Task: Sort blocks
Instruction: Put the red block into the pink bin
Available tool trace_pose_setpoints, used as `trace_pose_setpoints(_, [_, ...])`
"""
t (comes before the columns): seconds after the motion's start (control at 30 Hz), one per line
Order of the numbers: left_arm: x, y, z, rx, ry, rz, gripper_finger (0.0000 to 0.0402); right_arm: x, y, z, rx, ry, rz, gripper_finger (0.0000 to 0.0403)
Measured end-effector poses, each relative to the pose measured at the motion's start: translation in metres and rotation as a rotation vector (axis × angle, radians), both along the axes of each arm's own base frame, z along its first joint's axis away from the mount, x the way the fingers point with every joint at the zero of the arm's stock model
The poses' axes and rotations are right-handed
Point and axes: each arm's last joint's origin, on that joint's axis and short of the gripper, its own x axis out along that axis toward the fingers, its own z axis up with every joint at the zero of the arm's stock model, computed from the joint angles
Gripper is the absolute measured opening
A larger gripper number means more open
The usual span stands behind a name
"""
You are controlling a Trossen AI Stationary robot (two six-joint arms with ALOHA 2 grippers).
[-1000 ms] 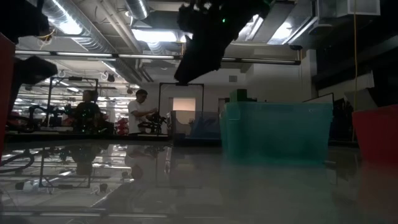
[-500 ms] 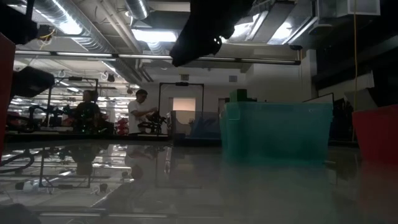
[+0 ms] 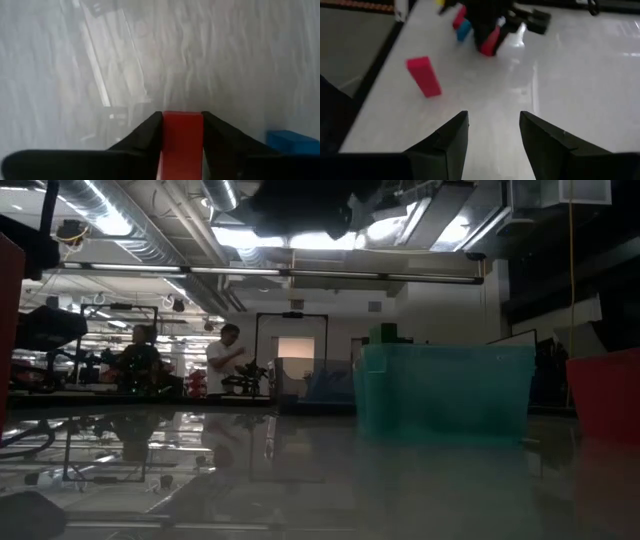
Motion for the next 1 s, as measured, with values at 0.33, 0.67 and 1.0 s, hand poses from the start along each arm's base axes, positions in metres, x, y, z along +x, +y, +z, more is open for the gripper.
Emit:
trace_pose_setpoints(0.33, [0.01, -0.009, 0.015, -0.037, -0.035, -0.002, 0.0087, -0.002, 0.025, 0.003, 0.025, -0.073, 0.056, 0.0177])
trace_pose_setpoints(0.67, [0.031, -0.015, 0.053, -0.1, -0.161, -0.031, 0.0091, 0.0, 0.039, -0.009, 0.004, -0.074, 0.06, 0.0177])
trace_pose_setpoints(1.0, [0.048, -0.007, 0.124, -0.147, -0.405, -0.114, 0.0095, 0.008, 0.04, -0.029, -0.029, -0.053, 0.027, 0.0177])
